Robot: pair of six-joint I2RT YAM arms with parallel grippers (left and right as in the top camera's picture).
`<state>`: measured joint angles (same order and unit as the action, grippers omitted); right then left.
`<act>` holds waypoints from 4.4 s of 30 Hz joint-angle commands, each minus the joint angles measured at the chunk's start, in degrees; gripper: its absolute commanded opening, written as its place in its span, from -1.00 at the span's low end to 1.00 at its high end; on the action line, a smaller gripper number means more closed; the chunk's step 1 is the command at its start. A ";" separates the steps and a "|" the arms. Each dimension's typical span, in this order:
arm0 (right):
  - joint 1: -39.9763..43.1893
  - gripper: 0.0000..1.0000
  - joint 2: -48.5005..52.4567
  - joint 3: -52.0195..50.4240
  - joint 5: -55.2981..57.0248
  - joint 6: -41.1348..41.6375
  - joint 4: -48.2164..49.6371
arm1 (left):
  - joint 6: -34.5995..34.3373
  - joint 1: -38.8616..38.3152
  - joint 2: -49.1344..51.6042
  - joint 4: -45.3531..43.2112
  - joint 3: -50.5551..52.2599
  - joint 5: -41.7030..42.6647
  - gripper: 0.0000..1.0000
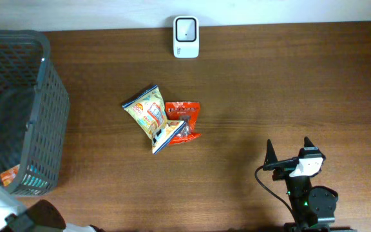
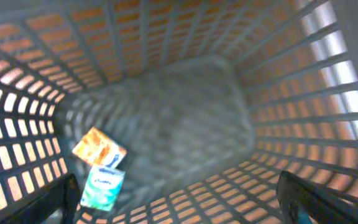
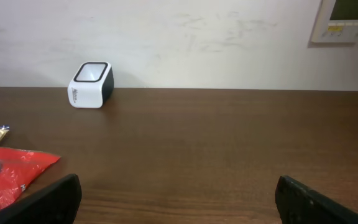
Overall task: Scan the item barcode
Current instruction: 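Reach the left gripper into the basket and grasp the green tissue pack, then carry the green tissue pack out and set it right of the red bag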
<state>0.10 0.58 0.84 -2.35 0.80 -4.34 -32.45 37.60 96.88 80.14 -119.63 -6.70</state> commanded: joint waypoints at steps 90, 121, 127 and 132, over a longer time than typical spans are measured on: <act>0.31 0.97 -0.37 -0.52 0.70 -0.39 -0.13 | 20.55 -33.73 -8.90 -19.67 2.60 27.52 -1.00; 0.31 0.97 -0.37 -0.52 0.68 -0.39 -0.13 | 20.55 -73.16 33.66 -28.15 1.36 7.96 0.77; 0.31 0.97 -0.37 -0.52 0.70 -0.39 -0.13 | 20.55 -70.75 30.03 -17.35 -13.35 7.91 0.77; 0.31 0.97 -0.37 -0.52 0.70 -0.39 -0.13 | 19.61 -63.06 24.65 -7.13 -32.26 7.69 0.71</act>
<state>0.10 0.58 0.84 -2.35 0.80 -4.34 -12.36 -31.90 129.21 69.06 -140.70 1.91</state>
